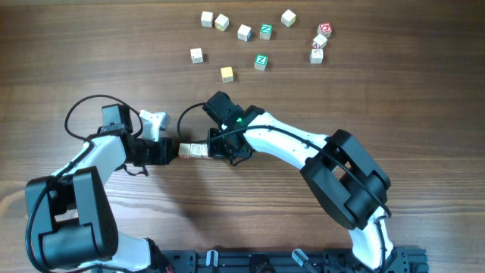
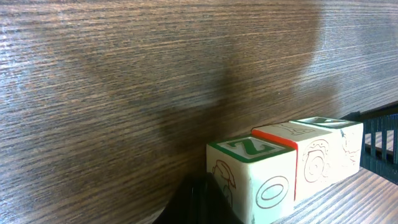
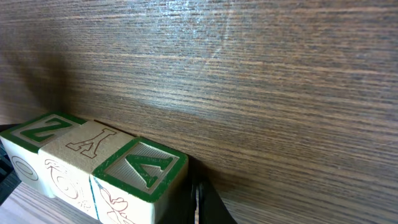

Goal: Form a horizontal line
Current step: 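Squeeze the row between left and right grippers from both ends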

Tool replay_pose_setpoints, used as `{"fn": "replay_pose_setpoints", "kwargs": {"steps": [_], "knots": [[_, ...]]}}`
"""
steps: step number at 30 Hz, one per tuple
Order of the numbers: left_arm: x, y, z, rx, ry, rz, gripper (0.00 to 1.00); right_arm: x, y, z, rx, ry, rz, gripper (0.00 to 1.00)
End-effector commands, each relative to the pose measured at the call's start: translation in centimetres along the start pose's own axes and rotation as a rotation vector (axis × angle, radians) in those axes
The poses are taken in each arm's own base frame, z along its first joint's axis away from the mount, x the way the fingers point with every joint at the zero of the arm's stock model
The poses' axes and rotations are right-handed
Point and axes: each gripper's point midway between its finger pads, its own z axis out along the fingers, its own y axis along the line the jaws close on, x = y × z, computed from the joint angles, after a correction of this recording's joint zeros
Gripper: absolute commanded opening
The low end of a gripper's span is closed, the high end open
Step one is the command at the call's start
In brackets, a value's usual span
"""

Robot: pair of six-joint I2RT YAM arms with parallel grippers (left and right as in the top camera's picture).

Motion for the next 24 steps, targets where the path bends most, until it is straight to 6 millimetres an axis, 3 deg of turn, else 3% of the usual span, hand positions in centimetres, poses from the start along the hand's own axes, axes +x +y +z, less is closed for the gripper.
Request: {"fn": "replay_pose_setpoints", "kwargs": {"steps": [1, 24], "knots": [[1.21, -0.13, 0.75, 0.015, 0.041, -0.001, 0.04, 0.47, -0.18, 0.75, 0.003, 0.016, -0.019, 0.05], [1.36, -0.14, 0.74, 0.015, 0.047, -0.004, 0.04, 0.35, -0.23, 0.75, 0.006, 0.010, -0.022, 0.05]]}}
